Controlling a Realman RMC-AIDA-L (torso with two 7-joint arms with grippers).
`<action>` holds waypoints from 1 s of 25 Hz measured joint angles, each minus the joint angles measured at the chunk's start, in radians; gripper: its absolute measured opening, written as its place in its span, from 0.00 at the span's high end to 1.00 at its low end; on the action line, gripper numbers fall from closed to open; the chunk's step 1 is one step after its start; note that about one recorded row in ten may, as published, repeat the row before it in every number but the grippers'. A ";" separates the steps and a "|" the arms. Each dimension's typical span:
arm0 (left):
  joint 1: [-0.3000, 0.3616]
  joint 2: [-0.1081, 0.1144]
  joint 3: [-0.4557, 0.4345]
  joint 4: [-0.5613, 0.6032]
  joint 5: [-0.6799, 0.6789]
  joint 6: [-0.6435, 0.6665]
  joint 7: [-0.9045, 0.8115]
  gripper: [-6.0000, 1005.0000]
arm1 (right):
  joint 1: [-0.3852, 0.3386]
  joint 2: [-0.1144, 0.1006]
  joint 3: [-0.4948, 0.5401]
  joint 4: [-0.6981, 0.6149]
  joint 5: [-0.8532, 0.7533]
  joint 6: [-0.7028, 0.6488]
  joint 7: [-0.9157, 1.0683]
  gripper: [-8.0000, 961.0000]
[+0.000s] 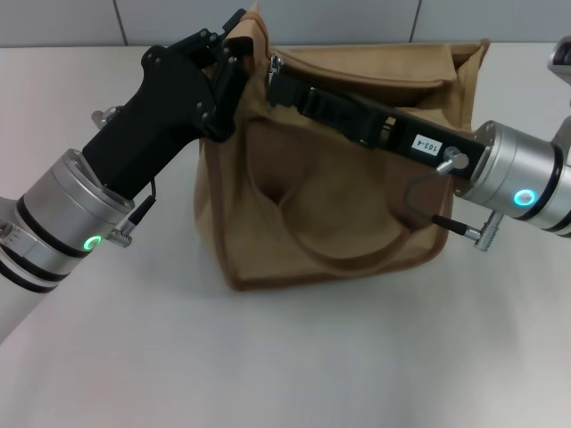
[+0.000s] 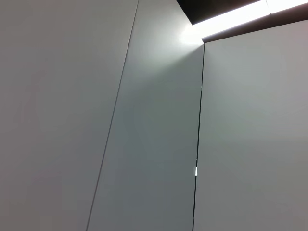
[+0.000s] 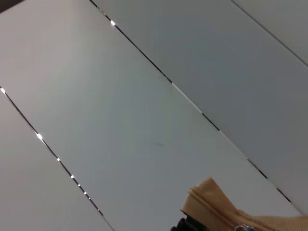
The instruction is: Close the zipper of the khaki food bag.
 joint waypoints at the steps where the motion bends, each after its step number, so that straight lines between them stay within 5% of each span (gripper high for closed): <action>1: 0.000 0.000 0.000 -0.001 0.000 0.000 0.000 0.94 | 0.003 0.000 -0.006 0.000 0.000 0.006 0.000 0.49; 6: -0.001 0.000 0.000 -0.001 0.001 0.005 0.000 0.94 | 0.007 0.001 -0.010 0.000 0.000 0.024 0.000 0.51; 11: -0.001 0.000 0.000 -0.006 0.001 0.008 0.000 0.94 | 0.007 0.002 -0.011 0.000 0.000 0.031 0.000 0.65; 17: -0.002 0.000 0.000 -0.007 0.001 0.011 0.000 0.94 | 0.005 0.002 -0.012 0.000 0.004 0.032 0.000 0.65; 25: -0.003 0.000 -0.001 -0.007 0.000 0.013 0.000 0.93 | 0.005 0.002 -0.012 0.000 0.005 0.042 0.002 0.81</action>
